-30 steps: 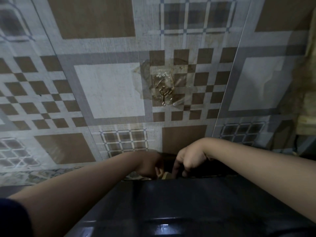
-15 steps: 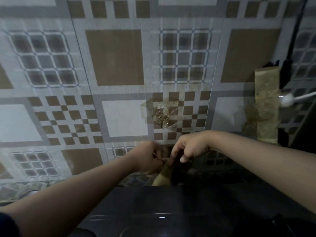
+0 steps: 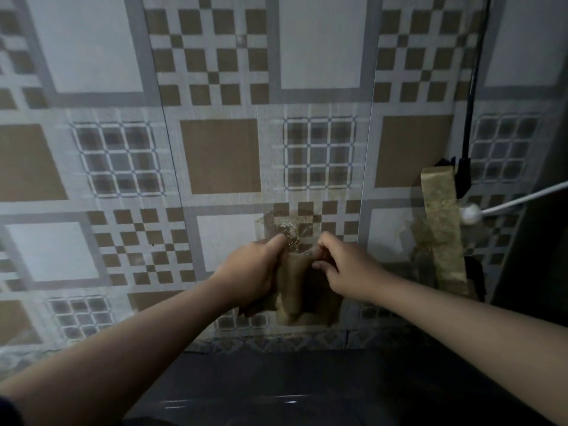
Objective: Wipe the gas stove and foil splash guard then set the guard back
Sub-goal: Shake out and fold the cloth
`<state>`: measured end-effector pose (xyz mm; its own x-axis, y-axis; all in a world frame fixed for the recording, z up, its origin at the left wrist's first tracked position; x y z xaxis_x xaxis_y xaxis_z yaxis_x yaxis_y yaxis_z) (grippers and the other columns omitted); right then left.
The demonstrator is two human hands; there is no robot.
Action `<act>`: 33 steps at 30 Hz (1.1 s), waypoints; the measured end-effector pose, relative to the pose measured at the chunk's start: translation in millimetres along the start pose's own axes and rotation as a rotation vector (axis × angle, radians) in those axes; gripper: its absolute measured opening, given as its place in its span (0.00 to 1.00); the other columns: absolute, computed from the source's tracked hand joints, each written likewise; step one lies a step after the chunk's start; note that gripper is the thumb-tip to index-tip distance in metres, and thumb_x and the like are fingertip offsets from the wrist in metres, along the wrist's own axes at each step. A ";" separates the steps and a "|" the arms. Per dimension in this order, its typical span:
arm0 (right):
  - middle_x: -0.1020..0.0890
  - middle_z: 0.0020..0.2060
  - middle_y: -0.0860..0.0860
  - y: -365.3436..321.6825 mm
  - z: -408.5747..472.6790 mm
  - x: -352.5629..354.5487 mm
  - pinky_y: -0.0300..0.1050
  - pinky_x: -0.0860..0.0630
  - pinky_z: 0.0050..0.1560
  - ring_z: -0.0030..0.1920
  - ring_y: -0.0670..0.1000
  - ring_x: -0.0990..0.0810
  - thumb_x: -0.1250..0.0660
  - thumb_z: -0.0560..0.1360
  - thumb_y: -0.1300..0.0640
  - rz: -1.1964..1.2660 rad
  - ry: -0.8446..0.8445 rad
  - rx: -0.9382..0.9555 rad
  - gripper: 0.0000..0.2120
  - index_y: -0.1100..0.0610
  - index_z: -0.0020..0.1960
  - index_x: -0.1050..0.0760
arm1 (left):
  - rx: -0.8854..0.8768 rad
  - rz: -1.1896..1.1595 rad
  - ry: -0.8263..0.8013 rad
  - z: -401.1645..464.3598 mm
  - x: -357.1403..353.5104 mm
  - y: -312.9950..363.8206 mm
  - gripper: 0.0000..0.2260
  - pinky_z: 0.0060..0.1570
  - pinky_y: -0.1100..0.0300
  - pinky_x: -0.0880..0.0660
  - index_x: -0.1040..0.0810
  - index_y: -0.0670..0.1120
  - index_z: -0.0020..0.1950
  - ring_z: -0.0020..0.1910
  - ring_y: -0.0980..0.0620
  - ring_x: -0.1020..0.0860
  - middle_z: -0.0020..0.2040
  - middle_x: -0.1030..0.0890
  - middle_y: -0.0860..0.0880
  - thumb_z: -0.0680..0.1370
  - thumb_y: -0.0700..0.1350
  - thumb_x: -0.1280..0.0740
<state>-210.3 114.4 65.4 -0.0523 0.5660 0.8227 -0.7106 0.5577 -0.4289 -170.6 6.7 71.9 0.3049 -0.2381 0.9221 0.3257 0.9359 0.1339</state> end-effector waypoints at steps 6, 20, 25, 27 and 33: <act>0.28 0.43 0.52 -26.6 -6.7 12.7 0.44 0.28 0.28 0.32 0.51 0.27 0.43 0.79 0.59 -0.296 0.176 0.298 0.07 0.57 0.50 0.27 | -0.140 0.362 -0.050 -5.7 -7.6 6.7 0.21 0.46 0.58 0.24 0.35 0.46 0.69 0.50 0.48 0.23 0.62 0.31 0.46 0.78 0.45 0.34; 0.26 0.46 0.55 -22.4 12.9 -20.8 0.42 0.23 0.34 0.37 0.49 0.27 0.38 0.76 0.55 -0.352 0.220 0.367 0.12 0.62 0.54 0.24 | -0.065 0.346 0.119 2.4 -12.9 -14.2 0.17 0.43 0.59 0.24 0.30 0.46 0.66 0.49 0.48 0.24 0.60 0.29 0.45 0.78 0.49 0.36; 0.26 0.49 0.57 -19.5 10.6 -17.9 0.44 0.20 0.34 0.38 0.52 0.24 0.31 0.73 0.59 -0.295 0.289 0.375 0.14 0.62 0.57 0.24 | -0.038 0.310 0.141 2.2 -16.0 -21.7 0.16 0.41 0.53 0.21 0.28 0.44 0.63 0.47 0.45 0.23 0.54 0.26 0.44 0.78 0.48 0.35; 0.26 0.49 0.57 -19.8 9.9 -14.0 0.44 0.20 0.35 0.39 0.52 0.23 0.30 0.72 0.61 -0.281 0.320 0.372 0.13 0.61 0.56 0.24 | -0.028 0.303 0.129 1.2 -16.1 -23.6 0.17 0.37 0.54 0.22 0.28 0.43 0.63 0.43 0.44 0.23 0.52 0.27 0.43 0.76 0.44 0.32; 0.22 0.44 0.47 -1.7 10.2 -0.9 0.38 0.25 0.43 0.44 0.46 0.22 0.29 0.71 0.58 0.017 0.273 0.193 0.10 0.56 0.52 0.24 | -0.071 0.267 0.097 -6.7 -10.6 -21.3 0.20 0.45 0.54 0.22 0.31 0.45 0.66 0.47 0.46 0.23 0.56 0.27 0.45 0.75 0.42 0.32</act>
<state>-216.2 106.8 69.1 0.1061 0.7305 0.6746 -0.8323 0.4365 -0.3417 -174.8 -12.4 56.9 0.4716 -0.0130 0.8817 0.2836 0.9490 -0.1377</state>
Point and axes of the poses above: each hand's wrist, its own z-axis towards the middle knuckle, its own x-axis out of the back of the hand, y = z × x, the point moved 10 cm from there along z, towards the middle knuckle
